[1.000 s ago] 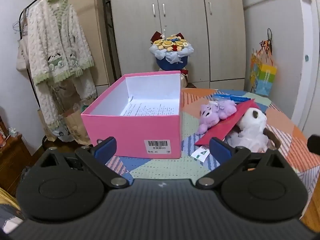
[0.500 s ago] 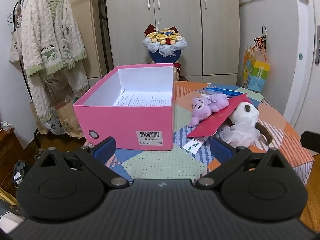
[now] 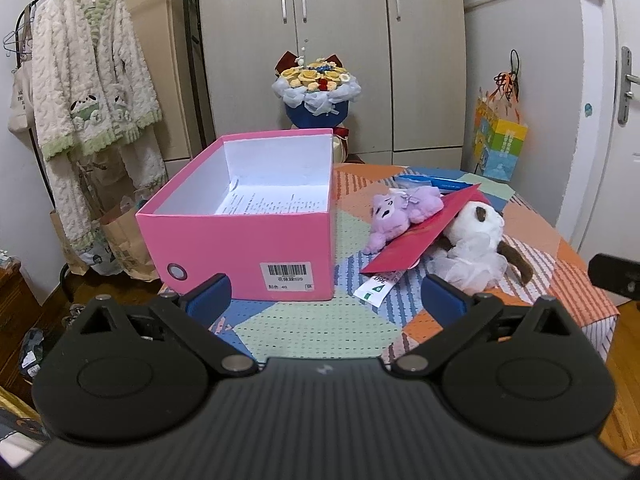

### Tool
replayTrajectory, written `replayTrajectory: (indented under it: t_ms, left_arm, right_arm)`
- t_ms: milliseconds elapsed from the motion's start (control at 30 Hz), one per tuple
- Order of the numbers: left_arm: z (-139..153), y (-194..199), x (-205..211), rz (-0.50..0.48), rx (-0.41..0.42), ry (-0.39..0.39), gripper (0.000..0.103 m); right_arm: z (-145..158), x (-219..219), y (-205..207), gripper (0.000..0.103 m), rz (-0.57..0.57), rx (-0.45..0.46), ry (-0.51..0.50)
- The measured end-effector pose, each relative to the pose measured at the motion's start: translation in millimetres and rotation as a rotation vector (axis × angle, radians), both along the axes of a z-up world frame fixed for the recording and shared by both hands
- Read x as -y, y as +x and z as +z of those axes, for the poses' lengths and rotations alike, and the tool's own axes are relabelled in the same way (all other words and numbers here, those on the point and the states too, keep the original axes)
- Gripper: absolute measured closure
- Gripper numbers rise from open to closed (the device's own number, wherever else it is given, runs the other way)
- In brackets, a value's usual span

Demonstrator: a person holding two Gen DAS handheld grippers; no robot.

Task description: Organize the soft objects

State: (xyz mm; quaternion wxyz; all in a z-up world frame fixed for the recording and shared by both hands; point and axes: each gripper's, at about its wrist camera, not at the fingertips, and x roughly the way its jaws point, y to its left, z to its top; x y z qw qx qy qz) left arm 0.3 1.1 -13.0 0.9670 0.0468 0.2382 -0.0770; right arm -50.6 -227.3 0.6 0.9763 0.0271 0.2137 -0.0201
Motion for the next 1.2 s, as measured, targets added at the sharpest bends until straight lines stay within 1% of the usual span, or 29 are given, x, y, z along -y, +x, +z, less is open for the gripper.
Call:
replayTrajectory:
  t_ms: [133,300,467,633,867,1067,1200]
  left_arm:
    - [0,0,0,-0.008,0.001,-0.012,0.001]
    - [0,-6,1,0.007,0.042,-0.02,0.001]
    - [2,-6,2,0.001,0.044,-0.011,0.001]
    - [1,-9,4,-0.03,0.037,0.001,0.0]
    - [4,-17,5,-0.049,0.05,-0.009,0.0]
    - [4,-18,5,-0.05,0.046,-0.004,0.0]
    - [2,-17,5,-0.051,0.038,-0.009,0.0]
  right_arm:
    - [0,0,0,0.0,0.0,0.001,0.0]
    - [-4,3,3,0.0,0.0,0.021,-0.016]
    - [-6,9,6,0.0,0.044,0.007,0.049]
    - [-8,3,1,0.0,0.041,0.036,0.012]
    - [-10,3,1,0.0,0.044,0.053,-0.002]
    - [-13,6,3,0.0,0.025,0.054,0.002]
    - [-14,8,1,0.0,0.039,0.076,0.007]
